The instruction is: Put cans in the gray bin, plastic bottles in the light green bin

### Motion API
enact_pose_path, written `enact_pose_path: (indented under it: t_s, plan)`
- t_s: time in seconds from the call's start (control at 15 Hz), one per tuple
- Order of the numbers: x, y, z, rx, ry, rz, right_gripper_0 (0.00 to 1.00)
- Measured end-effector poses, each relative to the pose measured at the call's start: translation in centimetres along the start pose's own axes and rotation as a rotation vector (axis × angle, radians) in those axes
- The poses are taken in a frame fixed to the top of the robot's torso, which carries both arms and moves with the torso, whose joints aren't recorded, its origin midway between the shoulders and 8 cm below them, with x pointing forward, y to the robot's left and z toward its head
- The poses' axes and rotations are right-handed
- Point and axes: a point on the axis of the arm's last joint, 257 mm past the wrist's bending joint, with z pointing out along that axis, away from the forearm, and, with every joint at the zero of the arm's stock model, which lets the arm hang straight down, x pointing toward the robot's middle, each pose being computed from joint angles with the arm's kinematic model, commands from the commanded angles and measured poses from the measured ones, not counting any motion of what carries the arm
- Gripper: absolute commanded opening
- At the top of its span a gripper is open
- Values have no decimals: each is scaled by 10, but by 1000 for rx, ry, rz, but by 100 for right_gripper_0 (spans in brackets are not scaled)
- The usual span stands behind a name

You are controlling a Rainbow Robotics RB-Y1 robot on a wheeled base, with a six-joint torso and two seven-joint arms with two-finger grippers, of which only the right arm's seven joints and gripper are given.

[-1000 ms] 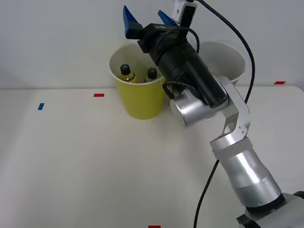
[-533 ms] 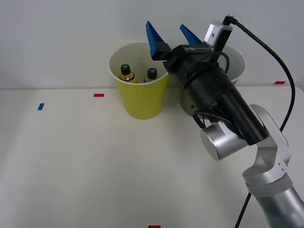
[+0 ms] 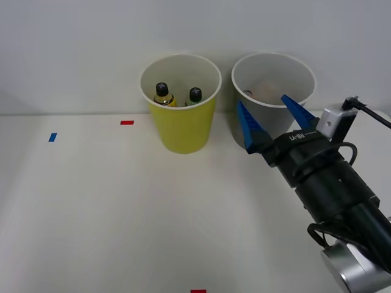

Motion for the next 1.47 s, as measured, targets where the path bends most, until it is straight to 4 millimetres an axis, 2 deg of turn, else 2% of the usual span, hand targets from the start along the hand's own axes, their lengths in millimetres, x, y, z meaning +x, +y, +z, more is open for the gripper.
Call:
enact_pose_path:
  t_s: [0.27,0.6,0.73,1.07,1.33,1.47]
  plan:
    - [27,-27,-59,122,92,-92,100]
    - [72,-69,-139,309,247,-186,100]
    - [82,-74,-168,337,289,-196,100]
    - [90,-83,-215,431,318,-169,100]
    - [87,-79,-232,456,273,-161,100]
    - [93,-76,-239,417,211,-162,100]
